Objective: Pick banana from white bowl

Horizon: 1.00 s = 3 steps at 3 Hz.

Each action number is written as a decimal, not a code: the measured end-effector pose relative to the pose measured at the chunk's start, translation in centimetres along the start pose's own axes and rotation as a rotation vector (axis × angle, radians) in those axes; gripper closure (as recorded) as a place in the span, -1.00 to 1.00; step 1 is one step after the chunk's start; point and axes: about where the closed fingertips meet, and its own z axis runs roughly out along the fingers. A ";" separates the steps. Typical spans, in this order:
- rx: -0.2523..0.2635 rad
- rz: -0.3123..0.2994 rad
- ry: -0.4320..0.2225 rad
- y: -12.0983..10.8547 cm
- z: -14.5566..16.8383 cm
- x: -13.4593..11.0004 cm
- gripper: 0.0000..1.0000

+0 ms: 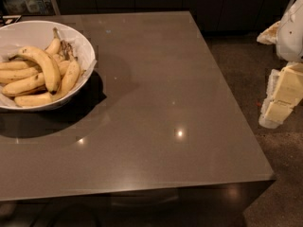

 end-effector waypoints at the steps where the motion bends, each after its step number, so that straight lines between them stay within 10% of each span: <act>1: 0.000 0.000 0.000 0.0 0.0 0.0 -1.00; 3: 0.043 -0.006 0.118 1.1 -0.2 -3.7 -1.00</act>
Offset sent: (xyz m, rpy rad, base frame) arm -0.0074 0.0199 0.0060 -0.0885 -0.0098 -0.0588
